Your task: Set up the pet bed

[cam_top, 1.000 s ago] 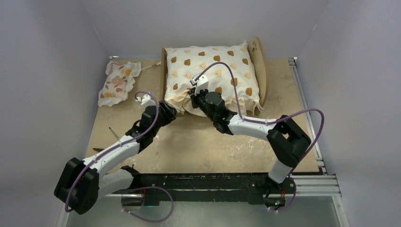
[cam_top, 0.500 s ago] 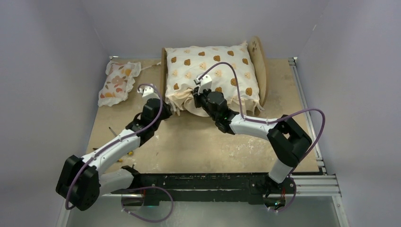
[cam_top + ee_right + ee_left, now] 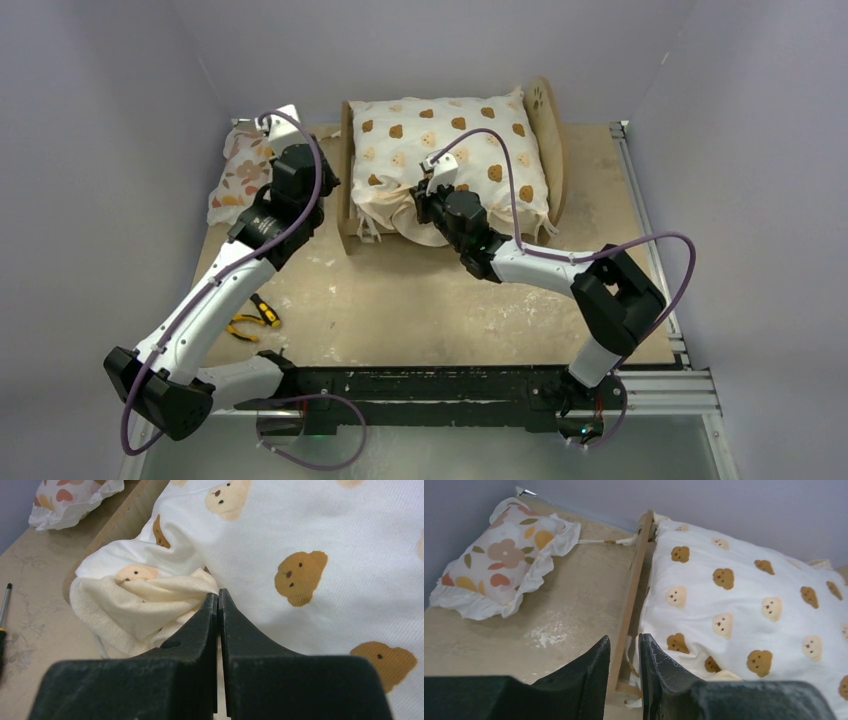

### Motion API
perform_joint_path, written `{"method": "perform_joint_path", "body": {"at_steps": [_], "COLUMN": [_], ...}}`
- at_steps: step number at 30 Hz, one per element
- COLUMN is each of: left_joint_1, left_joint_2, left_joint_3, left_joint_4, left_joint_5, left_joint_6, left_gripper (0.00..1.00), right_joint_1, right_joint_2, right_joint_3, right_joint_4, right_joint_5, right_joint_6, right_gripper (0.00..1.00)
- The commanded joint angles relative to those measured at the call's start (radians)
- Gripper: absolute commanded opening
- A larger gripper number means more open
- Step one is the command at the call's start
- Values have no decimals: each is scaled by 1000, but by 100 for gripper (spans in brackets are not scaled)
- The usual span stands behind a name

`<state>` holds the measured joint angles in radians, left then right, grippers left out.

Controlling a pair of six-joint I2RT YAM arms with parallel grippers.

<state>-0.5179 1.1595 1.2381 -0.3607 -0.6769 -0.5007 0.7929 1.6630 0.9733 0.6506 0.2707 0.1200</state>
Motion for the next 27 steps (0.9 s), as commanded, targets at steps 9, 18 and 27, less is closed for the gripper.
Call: {"method": "perform_joint_path", "body": {"at_steps": [9, 18, 27], "left_joint_1": [-31, -125, -196], "left_joint_2": [-82, -52, 53], "left_joint_3": [-236, -453, -534], "left_joint_4": [-24, 204, 345], "left_joint_5": [341, 343, 132], "left_joint_6": [-71, -177, -272], "left_gripper": [46, 47, 47], "right_joint_1": [-10, -11, -16], "right_joint_2": [-26, -14, -17], "right_joint_3": [-5, -2, -5], "right_joint_4": [37, 35, 33], "right_joint_5": [-7, -11, -12], "right_joint_6": [13, 18, 19], "right_gripper": [0, 0, 0]}}
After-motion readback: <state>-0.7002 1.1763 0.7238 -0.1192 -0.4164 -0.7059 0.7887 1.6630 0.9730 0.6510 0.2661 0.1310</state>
